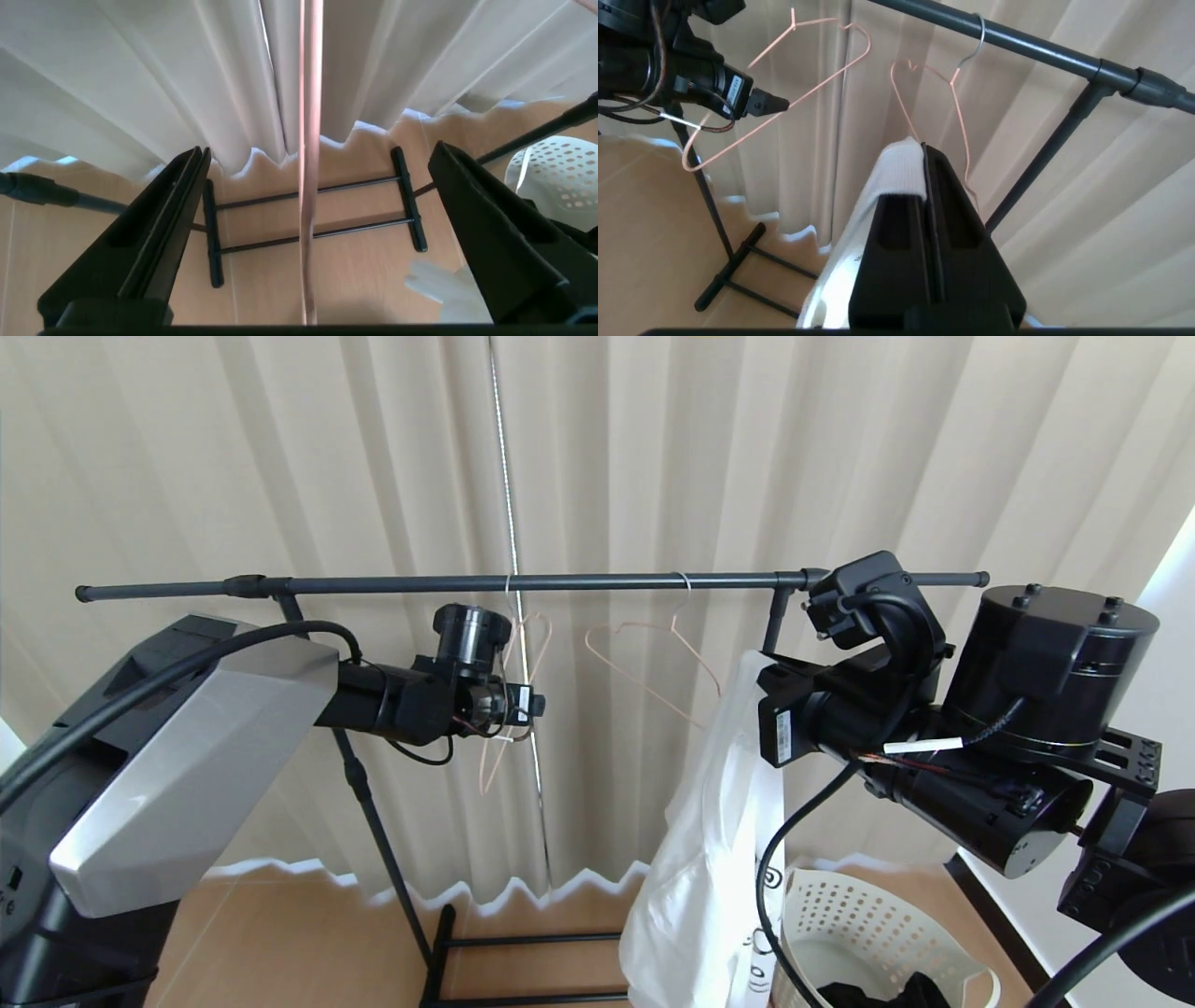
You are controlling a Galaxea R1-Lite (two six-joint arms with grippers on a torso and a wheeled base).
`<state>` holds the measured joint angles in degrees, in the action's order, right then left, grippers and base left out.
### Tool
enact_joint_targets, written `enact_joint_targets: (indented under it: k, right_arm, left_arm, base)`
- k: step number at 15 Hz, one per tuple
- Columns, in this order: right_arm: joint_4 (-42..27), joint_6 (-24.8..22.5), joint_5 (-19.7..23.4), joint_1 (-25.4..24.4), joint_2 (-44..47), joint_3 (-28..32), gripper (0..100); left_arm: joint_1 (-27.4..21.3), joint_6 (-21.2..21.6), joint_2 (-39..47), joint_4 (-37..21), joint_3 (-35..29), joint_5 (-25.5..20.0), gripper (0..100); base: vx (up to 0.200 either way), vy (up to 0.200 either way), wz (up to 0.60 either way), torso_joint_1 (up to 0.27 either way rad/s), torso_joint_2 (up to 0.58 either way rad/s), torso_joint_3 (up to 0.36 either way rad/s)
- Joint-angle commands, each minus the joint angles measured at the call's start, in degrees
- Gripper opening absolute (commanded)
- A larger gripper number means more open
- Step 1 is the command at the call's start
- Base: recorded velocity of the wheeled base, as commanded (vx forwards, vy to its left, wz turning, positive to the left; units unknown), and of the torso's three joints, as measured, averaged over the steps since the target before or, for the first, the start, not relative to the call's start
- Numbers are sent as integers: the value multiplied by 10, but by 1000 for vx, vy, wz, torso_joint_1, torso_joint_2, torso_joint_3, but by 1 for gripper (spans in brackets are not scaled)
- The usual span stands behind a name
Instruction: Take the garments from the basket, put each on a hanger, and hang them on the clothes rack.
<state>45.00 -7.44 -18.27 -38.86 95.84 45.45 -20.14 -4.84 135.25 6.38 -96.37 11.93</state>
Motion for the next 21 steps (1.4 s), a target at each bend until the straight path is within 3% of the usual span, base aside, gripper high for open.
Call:
enact_joint_targets:
  k: [1,6,7,21]
  right_arm:
    - [0,0,0,0,3,2,0]
    - [0,-1,1,1,6,3,0]
    - [0,-4,1,2,6,3,0]
    - [0,-5,1,2,1,3,0]
  left_arm:
    - [5,-1,28,1,-21,0,100]
    - [6,-1,39,0,-44,0,100]
    - [6,0,38,0,-44,0,0]
    - [8,-10,10,1,-44,7,0]
  base:
    - [0,0,0,0,0,0]
    - [0,0,0,0,0,0]
    - [0,0,0,0,0,0]
    - [0,0,0,0,0,0]
